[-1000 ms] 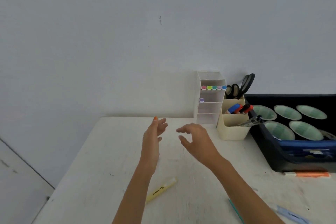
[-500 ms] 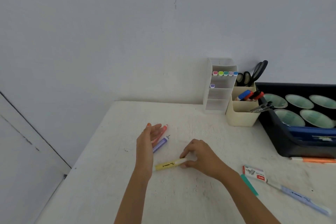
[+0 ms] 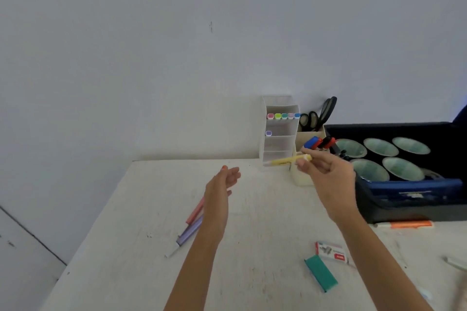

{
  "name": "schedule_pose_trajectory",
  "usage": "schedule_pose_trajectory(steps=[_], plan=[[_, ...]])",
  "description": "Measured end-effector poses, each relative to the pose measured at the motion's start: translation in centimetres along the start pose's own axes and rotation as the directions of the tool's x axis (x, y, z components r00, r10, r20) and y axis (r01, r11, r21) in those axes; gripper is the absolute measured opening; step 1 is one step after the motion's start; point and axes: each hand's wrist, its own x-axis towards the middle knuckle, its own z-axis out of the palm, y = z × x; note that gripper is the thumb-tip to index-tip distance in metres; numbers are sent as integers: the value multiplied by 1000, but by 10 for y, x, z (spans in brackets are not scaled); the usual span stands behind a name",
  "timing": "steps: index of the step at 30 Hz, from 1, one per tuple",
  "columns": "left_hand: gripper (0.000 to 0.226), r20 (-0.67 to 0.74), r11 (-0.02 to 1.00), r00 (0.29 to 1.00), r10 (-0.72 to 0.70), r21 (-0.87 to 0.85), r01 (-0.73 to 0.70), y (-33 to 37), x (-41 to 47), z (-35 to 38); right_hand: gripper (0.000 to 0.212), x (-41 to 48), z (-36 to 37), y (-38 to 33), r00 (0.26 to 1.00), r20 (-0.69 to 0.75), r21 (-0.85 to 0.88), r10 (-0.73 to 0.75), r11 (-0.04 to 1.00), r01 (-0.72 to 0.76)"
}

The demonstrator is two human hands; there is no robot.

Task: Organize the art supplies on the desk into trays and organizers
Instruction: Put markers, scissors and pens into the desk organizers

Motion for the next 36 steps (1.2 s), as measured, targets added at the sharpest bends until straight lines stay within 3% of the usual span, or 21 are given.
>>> schedule_pose_trajectory(steps=[4,9,14,20,28,36], plan=[[44,106,1000,994,5,18,-7,16,18,32,25,22,0,-16,968,-154,-46,-198,980,193],[49,183,999,983,11,42,-19,33,47,70,24,53,15,-10,943,-3,-228,-334,918,324],[55,219,993,972,-87,94,68,42,69,91,27,78,29,-2,930,225,-449,-292,816,365],[59,208,990,972,-112,108,91,34,78,98,32,103,46,0,886,400,-555,-235,707,438],[57,191,993,978,-89,96,72,29,87,98,21,134,66,20,858,475,-637,-197,596,489],[53,236,997,969,-76,47,66,30,81,90,34,128,65,24,853,486,-613,-192,621,489]])
